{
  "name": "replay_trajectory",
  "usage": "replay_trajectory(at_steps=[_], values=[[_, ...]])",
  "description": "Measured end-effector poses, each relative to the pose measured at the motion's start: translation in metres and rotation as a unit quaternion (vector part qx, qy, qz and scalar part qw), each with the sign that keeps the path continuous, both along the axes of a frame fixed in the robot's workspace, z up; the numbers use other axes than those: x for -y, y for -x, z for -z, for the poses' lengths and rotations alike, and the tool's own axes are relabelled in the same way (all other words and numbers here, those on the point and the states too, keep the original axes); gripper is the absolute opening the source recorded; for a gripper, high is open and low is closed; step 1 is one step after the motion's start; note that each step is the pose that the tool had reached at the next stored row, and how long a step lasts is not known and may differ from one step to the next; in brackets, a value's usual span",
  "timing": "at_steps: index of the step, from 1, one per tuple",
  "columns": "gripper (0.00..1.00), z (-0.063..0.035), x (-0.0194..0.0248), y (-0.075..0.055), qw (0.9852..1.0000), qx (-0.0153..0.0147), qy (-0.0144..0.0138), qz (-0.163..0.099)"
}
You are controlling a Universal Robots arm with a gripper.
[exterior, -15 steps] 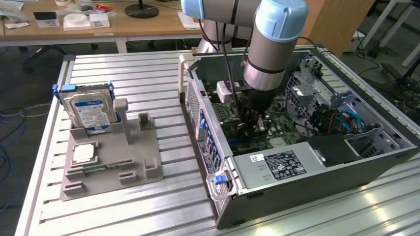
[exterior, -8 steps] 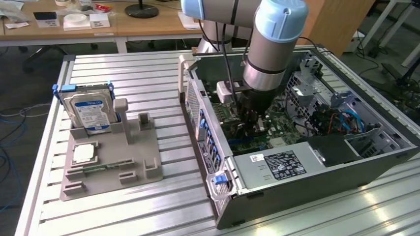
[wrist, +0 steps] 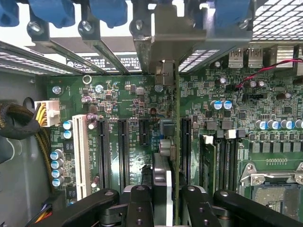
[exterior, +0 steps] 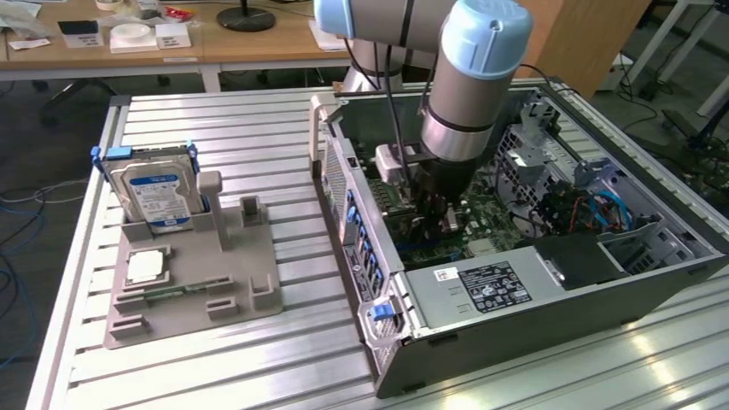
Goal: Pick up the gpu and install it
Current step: 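Insert the gpu into the slot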
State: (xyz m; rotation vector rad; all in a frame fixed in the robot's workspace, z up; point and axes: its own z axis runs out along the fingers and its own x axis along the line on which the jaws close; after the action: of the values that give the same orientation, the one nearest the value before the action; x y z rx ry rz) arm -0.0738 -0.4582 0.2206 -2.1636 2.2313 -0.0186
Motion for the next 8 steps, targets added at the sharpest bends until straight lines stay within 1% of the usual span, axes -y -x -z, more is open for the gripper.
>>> replay_trajectory(at_steps=[8], values=[[0.28, 0.0013, 0.0, 0.0, 1.0, -0.0001, -0.0001, 0.0]])
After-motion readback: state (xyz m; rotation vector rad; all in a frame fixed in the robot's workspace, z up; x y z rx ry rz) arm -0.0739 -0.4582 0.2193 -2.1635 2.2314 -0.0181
